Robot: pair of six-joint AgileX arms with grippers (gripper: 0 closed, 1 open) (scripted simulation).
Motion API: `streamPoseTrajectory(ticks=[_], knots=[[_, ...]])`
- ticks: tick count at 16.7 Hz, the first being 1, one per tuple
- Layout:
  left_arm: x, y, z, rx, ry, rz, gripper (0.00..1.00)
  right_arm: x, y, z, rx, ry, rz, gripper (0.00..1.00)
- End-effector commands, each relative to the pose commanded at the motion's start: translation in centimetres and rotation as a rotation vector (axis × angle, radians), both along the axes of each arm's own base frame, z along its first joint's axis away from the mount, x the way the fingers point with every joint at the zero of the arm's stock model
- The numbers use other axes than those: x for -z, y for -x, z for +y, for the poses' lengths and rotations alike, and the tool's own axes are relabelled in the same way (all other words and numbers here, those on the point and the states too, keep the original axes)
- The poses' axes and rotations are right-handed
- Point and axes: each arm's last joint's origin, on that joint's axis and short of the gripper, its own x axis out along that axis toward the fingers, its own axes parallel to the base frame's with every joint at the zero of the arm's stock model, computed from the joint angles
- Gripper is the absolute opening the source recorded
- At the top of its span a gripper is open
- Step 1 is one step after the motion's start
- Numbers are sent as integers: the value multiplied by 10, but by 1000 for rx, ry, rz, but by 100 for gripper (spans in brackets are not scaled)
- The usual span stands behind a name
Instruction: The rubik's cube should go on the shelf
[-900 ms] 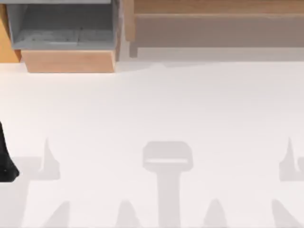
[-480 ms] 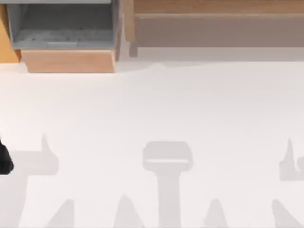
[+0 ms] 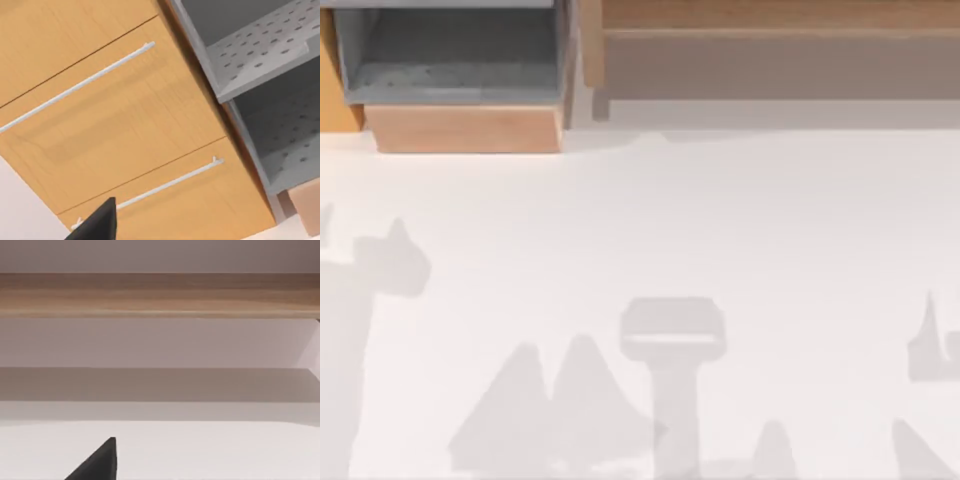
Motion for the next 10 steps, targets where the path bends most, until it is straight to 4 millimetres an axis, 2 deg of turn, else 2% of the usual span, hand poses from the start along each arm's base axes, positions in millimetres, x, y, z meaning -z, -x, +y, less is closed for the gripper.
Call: streamPoseTrajectory(ticks=[3,5,7,10], knots=[[-9,-49,19,18,-198,8,100,0,0,0,0,0,0,100],[-6,-85,36,32,-334,9,100,0,0,0,0,0,0,100],[5,-120,54,45,-468,7,100,0,0,0,0,0,0,100],[35,-166,84,61,-660,-1,100,0,0,0,0,0,0,100]])
